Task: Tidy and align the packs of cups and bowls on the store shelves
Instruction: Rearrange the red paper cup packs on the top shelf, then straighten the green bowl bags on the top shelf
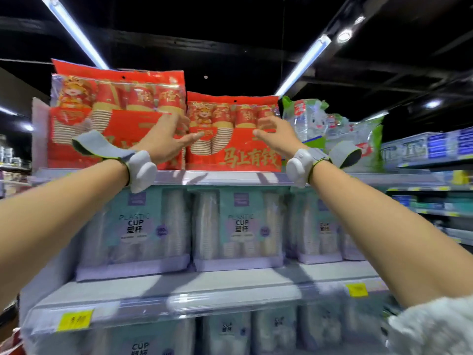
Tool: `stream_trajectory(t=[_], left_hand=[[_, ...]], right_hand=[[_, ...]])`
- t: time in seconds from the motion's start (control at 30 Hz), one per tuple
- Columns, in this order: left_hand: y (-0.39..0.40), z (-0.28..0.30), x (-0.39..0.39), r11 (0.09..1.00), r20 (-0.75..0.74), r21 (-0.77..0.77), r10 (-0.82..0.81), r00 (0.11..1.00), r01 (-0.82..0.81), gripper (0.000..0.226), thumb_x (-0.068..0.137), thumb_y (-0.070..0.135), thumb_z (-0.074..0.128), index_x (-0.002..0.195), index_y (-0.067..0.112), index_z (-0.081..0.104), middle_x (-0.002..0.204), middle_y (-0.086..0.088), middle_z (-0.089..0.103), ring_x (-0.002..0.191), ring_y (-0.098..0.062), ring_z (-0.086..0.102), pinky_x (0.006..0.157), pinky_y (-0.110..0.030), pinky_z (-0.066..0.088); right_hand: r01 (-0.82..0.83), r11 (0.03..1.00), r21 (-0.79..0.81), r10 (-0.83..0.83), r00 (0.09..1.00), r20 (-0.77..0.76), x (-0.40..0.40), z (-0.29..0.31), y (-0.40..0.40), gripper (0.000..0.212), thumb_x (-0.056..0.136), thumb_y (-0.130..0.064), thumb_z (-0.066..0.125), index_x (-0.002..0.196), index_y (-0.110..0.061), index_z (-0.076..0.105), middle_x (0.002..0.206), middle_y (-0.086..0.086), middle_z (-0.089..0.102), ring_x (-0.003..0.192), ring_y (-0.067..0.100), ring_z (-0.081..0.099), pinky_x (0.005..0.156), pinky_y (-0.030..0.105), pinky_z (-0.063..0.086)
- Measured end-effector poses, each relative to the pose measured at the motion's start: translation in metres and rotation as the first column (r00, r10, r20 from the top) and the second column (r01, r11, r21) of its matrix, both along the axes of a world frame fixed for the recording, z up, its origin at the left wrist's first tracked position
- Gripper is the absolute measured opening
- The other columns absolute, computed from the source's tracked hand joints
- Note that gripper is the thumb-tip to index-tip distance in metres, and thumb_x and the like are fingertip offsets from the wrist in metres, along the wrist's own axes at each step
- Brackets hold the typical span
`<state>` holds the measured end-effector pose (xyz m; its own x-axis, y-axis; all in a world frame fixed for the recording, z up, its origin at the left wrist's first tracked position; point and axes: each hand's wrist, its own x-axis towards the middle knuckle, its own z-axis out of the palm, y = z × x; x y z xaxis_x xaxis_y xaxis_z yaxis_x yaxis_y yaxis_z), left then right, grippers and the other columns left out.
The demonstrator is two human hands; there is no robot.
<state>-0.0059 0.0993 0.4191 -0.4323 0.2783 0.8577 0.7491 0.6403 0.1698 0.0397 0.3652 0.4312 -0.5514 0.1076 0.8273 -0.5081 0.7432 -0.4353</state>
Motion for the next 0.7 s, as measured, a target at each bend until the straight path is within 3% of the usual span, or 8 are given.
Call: stream_trajectory(t=[0.17,0.33,0.53,0.7], left_hand=[[0.062,-0.012,0.014,0.994,0.173,0.031,-0.107,0.979,0.103,0.077,0.082,0.061,0.057,0.137,0.010,0.042,0.129,-0.011,0.057,0.114,-0.024,0.057,0.098,-0.040,0.049],[0.129,-0.023,0.027,0.983,0.268,0.094,-0.175,0.948,0.155,0.072,0.088,0.051,0.058,0.140,0.007,0.036,0.123,-0.010,0.061,0.110,-0.024,0.059,0.091,-0.034,0.046],[0.183,-0.030,0.033,0.975,0.290,0.143,-0.205,0.935,0.170,0.071,0.089,0.050,0.059,0.140,0.008,0.035,0.128,-0.011,0.059,0.112,-0.023,0.059,0.088,-0.031,0.045],[0.215,-0.019,0.035,0.979,0.297,0.115,-0.198,0.934,0.171,0.072,0.089,0.052,0.058,0.141,0.007,0.035,0.131,-0.012,0.057,0.115,-0.026,0.057,0.099,-0.039,0.047]], right_hand=[[0.044,0.998,-0.037,-0.042,0.998,0.050,0.026,-0.012,0.062,0.043,0.089,-0.028,0.062,0.129,-0.015,0.053,0.116,0.004,0.057,0.111,0.022,0.057,0.095,0.040,0.050],[0.079,0.995,-0.054,-0.075,0.995,0.067,0.041,-0.015,0.121,0.040,0.090,-0.023,0.061,0.128,-0.013,0.054,0.125,0.010,0.057,0.105,0.024,0.059,0.092,0.040,0.052],[0.105,0.993,-0.045,-0.105,0.994,0.021,0.055,-0.007,0.174,0.035,0.088,-0.017,0.062,0.122,-0.011,0.058,0.121,0.011,0.060,0.111,0.024,0.058,0.083,0.030,0.045],[0.175,0.984,-0.017,-0.175,0.985,0.001,0.058,-0.010,0.198,0.033,0.087,-0.014,0.059,0.120,-0.013,0.060,0.120,0.008,0.060,0.111,0.022,0.056,0.086,0.030,0.046]])
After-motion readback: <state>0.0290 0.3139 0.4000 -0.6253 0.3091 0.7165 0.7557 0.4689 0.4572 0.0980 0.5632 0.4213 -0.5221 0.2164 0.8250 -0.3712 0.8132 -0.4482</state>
